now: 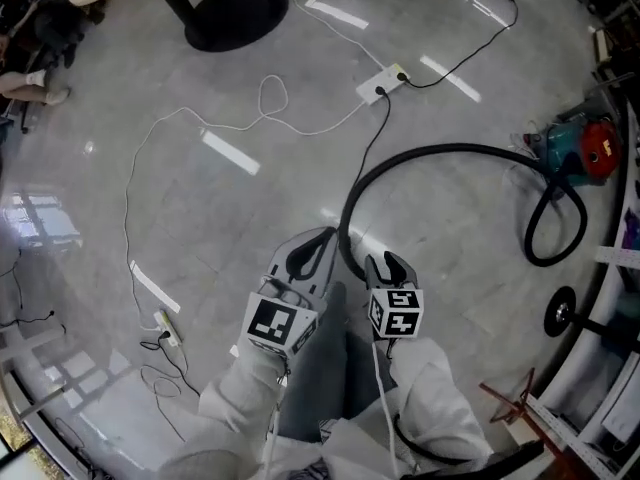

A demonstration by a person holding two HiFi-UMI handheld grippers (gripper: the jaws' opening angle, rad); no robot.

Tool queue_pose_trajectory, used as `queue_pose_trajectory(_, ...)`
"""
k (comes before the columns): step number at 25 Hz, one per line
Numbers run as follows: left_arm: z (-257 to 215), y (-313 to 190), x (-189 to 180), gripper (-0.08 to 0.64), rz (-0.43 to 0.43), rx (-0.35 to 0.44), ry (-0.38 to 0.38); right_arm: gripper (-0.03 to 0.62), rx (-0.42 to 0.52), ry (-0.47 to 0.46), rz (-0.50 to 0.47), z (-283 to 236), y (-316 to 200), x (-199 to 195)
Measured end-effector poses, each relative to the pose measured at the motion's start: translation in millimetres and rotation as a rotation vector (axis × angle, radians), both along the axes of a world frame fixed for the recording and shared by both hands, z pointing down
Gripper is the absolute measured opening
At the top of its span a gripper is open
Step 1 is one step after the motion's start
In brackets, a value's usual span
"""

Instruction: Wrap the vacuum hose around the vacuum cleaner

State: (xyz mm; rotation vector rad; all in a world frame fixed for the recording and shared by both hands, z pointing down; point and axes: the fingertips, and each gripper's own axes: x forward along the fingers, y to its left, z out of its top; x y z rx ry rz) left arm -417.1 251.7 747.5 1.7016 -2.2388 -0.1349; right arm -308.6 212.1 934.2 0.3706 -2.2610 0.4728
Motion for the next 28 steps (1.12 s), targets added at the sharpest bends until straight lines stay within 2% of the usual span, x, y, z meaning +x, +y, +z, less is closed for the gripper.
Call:
queue_pose_trajectory(3,121,3,-11,0.0,-0.033,-0.024,-0.01,0.186,-0.061,0.118,-0.071,151,12,-1)
queue_pose_trajectory(6,205,9,-21,0.002,-0.055,-0.038,0.012,0.214,-0.109,0.245,-0.12,271,20,2)
queue_pose_trajectory(9,264,12,-23,0.002,-0.034,-0.039,0.008,0.216,-0.107,0.346,-0.209,360,29,-1)
queue_pose_trajectory(11,294,15,-22,0.002,-0.021,-0.045,-0.002,0.217,-0.108,0.365,-0.24,398,34,-7)
queue_pose_trajectory(17,331,26,-24,0.002,-0.028,-0.047,-0.005,0.224,-0.088,0.377,-0.231,441,39,-30)
queue_pose_trajectory(21,344,28,-26,0.002,-0.002,-0.063,-0.028,0.231,-0.108,0.397,-0.145,458,40,-35)
queue_pose_trajectory(25,367,29,-23,0.002,-0.008,-0.07,-0.033,0.238,-0.103,0.374,-0.114,479,39,-33)
queue_pose_trajectory(28,364,31,-22,0.002,-0.019,-0.085,-0.019,0.239,-0.142,0.312,-0.079,457,33,-34)
